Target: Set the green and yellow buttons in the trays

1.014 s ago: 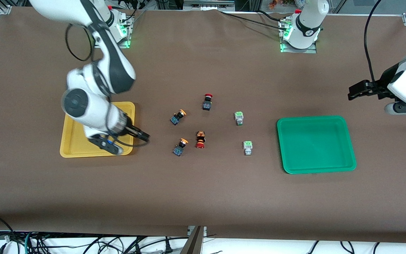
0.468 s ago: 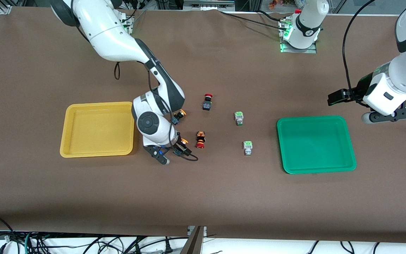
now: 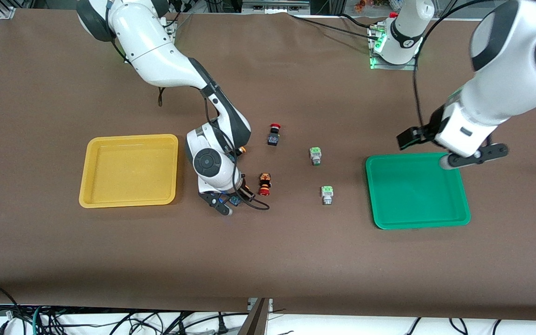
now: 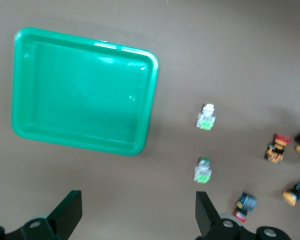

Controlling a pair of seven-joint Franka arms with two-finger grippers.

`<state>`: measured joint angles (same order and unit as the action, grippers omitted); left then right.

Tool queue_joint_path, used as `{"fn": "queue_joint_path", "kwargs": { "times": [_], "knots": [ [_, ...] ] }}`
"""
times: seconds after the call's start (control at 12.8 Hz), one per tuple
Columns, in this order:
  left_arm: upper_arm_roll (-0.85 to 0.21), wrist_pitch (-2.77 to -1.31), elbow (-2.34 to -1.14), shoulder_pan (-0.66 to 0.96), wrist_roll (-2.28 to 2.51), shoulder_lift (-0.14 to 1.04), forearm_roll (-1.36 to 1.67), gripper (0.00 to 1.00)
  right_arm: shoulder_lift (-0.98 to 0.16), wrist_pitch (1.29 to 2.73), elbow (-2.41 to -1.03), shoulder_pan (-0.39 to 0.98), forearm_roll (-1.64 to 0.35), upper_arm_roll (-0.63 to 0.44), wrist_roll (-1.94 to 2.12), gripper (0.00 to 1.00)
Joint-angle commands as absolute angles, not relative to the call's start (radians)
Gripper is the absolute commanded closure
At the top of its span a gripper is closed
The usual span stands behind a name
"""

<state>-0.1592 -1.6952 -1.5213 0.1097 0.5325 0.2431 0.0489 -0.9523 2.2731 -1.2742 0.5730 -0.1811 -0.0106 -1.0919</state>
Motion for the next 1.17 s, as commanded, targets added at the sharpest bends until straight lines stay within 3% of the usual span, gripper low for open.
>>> {"fn": "queue_joint_path", "kwargs": {
  "times": [0.0, 0.23, 0.47, 0.78, 0.86, 1.01, 1.09],
  "knots": [
    [-0.152, -1.814, -1.509, 0.184, 0.624, 0.378, 0.049, 0.0, -0.916, 2.18, -1.256, 0.525, -0.189, -0.012, -1.033, 0.98],
    [-0.15, -1.955, -1.509, 0.238, 0.682, 0.507, 0.048, 0.0, -0.829, 2.019, -1.275, 0.491, -0.179, -0.041, -0.847, 0.99],
    [-0.152, -2.045, -1.529, 0.302, 0.796, 0.581, -0.013, 0.0, -0.677, 1.945, -1.476, 0.492, -0.178, -0.199, -0.553, 0.99],
    [-0.21, -2.247, -1.771, 0.327, 0.84, 0.568, -0.049, 0.0, -0.566, 1.999, -1.742, 0.492, -0.184, -0.365, -0.192, 0.95],
    [-0.233, -2.29, -1.819, 0.331, 0.877, 0.566, -0.051, 0.0, -0.552, 2.034, -1.802, 0.492, -0.186, -0.377, -0.175, 0.85],
    [-0.274, -2.344, -1.888, 0.337, 0.905, 0.56, -0.064, 0.0, -0.508, 2.162, -1.934, 0.491, -0.187, -0.379, -0.167, 0.52],
    [-0.296, -2.359, -1.923, 0.337, 0.922, 0.548, -0.112, 0.0, -0.502, 2.175, -1.943, 0.489, -0.187, -0.379, -0.161, 0.26]
  ]
}}
